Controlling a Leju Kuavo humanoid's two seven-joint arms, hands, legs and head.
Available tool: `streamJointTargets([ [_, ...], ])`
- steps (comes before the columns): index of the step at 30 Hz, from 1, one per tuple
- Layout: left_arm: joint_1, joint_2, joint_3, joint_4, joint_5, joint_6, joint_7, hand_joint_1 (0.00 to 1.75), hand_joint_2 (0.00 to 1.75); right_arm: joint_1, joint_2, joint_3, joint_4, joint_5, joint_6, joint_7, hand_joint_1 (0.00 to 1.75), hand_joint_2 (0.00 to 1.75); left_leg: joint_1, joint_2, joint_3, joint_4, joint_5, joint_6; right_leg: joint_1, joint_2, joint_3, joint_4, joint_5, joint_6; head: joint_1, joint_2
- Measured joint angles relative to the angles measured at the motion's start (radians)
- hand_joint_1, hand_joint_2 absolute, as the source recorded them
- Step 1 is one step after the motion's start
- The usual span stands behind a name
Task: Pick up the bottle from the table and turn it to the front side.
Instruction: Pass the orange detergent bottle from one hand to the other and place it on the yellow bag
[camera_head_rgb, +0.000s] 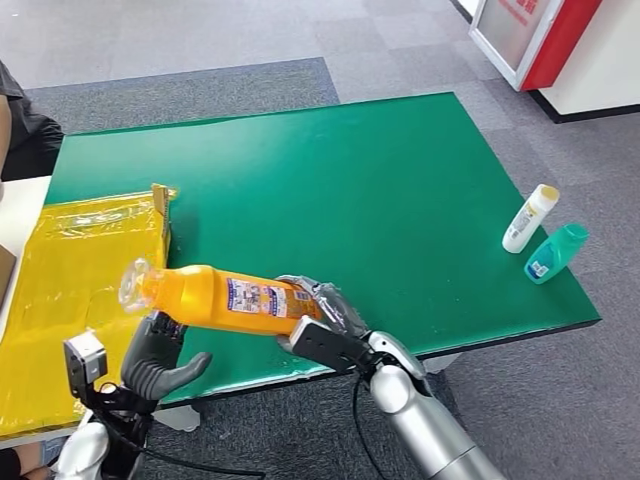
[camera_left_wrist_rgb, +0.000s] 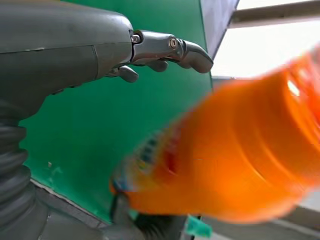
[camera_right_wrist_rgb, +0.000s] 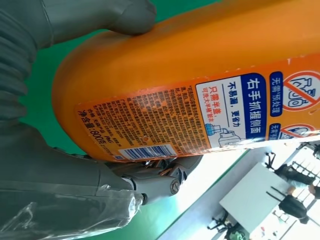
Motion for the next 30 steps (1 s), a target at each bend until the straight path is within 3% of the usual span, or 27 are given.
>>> streamJointTargets([
  [6, -0.076, 0.024, -0.094, -0.003, 0.040, 0.012, 0.044, 0.00, 1.75, -0.002, 0.041, 0.036, 0.057, 0.023, 0.001, -0.014, 1.75, 1.75, 0.000, 0.000, 0.000, 0.000, 0.000, 0.000, 0.000, 0.000, 0.000, 0.000, 0.000, 0.000, 0.000, 0.000],
  [7, -0.086, 0.028, -0.102, -0.002, 0.047, 0.014, 0.046, 0.16, 1.75, -0.003, 0.044, 0.043, 0.063, 0.024, 0.003, -0.014, 1.75, 1.75, 0.000, 0.000, 0.000, 0.000, 0.000, 0.000, 0.000, 0.000, 0.000, 0.000, 0.000, 0.000, 0.000, 0.000],
  [10, -0.113, 0.038, -0.125, 0.005, 0.061, 0.019, 0.050, 1.40, 1.75, -0.006, 0.048, 0.066, 0.078, 0.026, 0.006, -0.012, 1.75, 1.75, 0.000, 0.000, 0.000, 0.000, 0.000, 0.000, 0.000, 0.000, 0.000, 0.000, 0.000, 0.000, 0.000, 0.000],
  [11, -0.120, 0.041, -0.130, 0.007, 0.063, 0.024, 0.050, 1.68, 1.75, -0.006, 0.049, 0.073, 0.082, 0.025, 0.006, -0.010, 1.75, 1.75, 0.000, 0.000, 0.000, 0.000, 0.000, 0.000, 0.000, 0.000, 0.000, 0.000, 0.000, 0.000, 0.000, 0.000],
  [12, -0.124, 0.044, -0.135, 0.008, 0.063, 0.030, 0.050, 1.75, 1.75, -0.007, 0.050, 0.080, 0.086, 0.025, 0.006, -0.008, 1.75, 1.75, 0.000, 0.000, 0.000, 0.000, 0.000, 0.000, 0.000, 0.000, 0.000, 0.000, 0.000, 0.000, 0.000, 0.000],
  [19, -0.127, 0.053, -0.152, 0.009, 0.070, 0.052, 0.070, 1.75, 1.75, -0.008, 0.050, 0.095, 0.104, 0.021, 0.002, 0.003, 1.75, 1.75, 0.000, 0.000, 0.000, 0.000, 0.000, 0.000, 0.000, 0.000, 0.000, 0.000, 0.000, 0.000, 0.000, 0.000],
  [23, -0.127, 0.058, -0.160, 0.008, 0.083, 0.044, 0.063, 1.75, 1.75, -0.007, 0.050, 0.101, 0.110, 0.020, 0.000, 0.003, 0.02, 1.75, 0.000, 0.000, 0.000, 0.000, 0.000, 0.000, 0.000, 0.000, 0.000, 0.000, 0.000, 0.000, 0.000, 0.000],
  [27, -0.124, 0.062, -0.166, 0.002, 0.088, 0.041, 0.047, 1.75, 1.75, -0.006, 0.050, 0.107, 0.111, 0.026, -0.010, 0.027, 0.00, 1.75, 0.000, 0.000, 0.000, 0.000, 0.000, 0.000, 0.000, 0.000, 0.000, 0.000, 0.000, 0.000, 0.000, 0.000],
  [30, -0.123, 0.074, -0.174, -0.022, 0.007, 0.090, 0.079, 1.75, 1.75, -0.003, 0.049, 0.101, 0.110, 0.027, -0.020, 0.039, 0.00, 1.75, 0.000, 0.000, 0.000, 0.000, 0.000, 0.000, 0.000, 0.000, -0.001, 0.000, 0.000, 0.000, 0.000, 0.000],
])
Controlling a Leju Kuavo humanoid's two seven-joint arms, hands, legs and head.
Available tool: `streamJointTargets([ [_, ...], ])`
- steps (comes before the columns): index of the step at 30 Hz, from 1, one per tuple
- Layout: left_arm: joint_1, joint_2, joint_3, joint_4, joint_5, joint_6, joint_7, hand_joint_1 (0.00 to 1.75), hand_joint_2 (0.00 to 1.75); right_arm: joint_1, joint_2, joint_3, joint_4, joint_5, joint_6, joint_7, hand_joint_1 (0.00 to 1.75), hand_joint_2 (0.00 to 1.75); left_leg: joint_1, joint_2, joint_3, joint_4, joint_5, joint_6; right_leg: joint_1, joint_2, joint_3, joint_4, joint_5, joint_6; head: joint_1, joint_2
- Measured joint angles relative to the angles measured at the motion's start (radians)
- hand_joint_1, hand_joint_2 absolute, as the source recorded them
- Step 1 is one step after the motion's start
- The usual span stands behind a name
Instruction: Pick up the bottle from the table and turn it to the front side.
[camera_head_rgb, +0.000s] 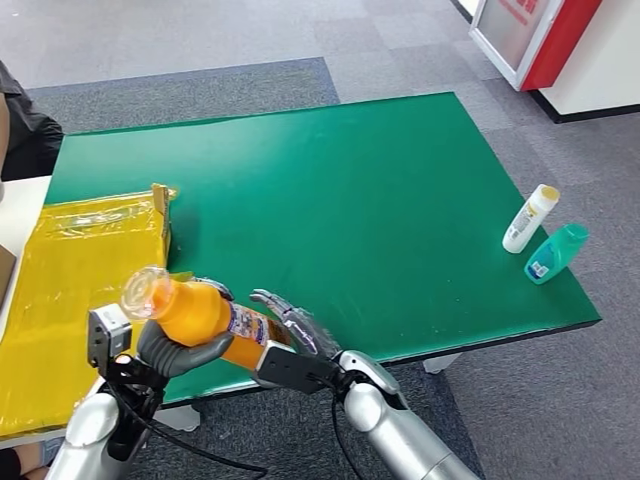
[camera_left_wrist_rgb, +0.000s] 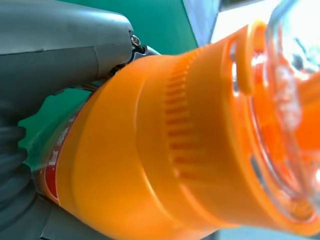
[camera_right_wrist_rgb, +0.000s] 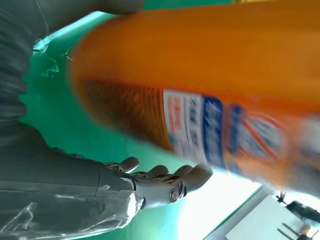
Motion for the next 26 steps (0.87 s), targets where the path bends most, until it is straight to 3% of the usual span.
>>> streamJointTargets([
  [5, -0.030, 0.084, -0.024, -0.066, -0.271, 0.103, 0.175, 1.75, 1.75, 0.047, -0.007, -0.076, -0.050, -0.010, -0.013, 0.008, 0.00, 1.75, 0.000, 0.000, 0.000, 0.000, 0.000, 0.000, 0.000, 0.000, 0.000, 0.000, 0.001, -0.001, 0.000, 0.000],
  [10, -0.068, 0.151, -0.036, -0.113, -0.384, 0.124, 0.253, 1.75, 1.75, 0.078, -0.014, -0.141, -0.092, -0.011, -0.012, 0.010, 0.00, 1.75, 0.000, 0.001, 0.000, 0.000, 0.001, -0.001, 0.000, 0.000, -0.001, 0.000, 0.001, -0.001, 0.000, 0.000],
  [13, -0.109, 0.205, -0.055, -0.128, -0.543, 0.101, 0.372, 1.75, 1.75, 0.105, -0.014, -0.187, -0.128, -0.012, -0.011, 0.013, 0.00, 1.75, 0.000, 0.000, 0.000, 0.000, 0.001, -0.001, 0.000, 0.000, -0.001, 0.000, 0.001, -0.001, 0.000, 0.000],
  [16, -0.162, 0.293, -0.065, -0.130, -0.699, 0.032, 0.468, 1.75, 1.75, 0.135, -0.014, -0.250, -0.174, -0.014, 0.004, 0.011, 0.00, 1.75, 0.000, 0.002, 0.000, 0.000, 0.001, -0.001, 0.000, 0.001, -0.002, 0.000, 0.002, -0.002, 0.000, 0.000],
  [20, -0.213, 0.374, -0.090, -0.105, -0.909, -0.051, 0.487, 1.75, 1.75, 0.155, -0.013, -0.312, -0.208, -0.004, 0.027, 0.000, 0.00, 1.75, 0.000, 0.002, 0.000, 0.000, 0.001, -0.001, 0.001, 0.002, -0.002, 0.000, 0.002, -0.002, 0.000, 0.000],
  [26, -0.274, 0.441, -0.184, -0.005, -1.054, -0.074, 0.431, 1.75, 1.75, 0.153, -0.011, -0.326, -0.207, -0.001, 0.035, -0.020, 0.00, 1.75, 0.000, 0.002, 0.000, 0.000, 0.001, -0.001, 0.000, 0.002, -0.001, 0.000, 0.002, -0.002, 0.000, 0.000],
])
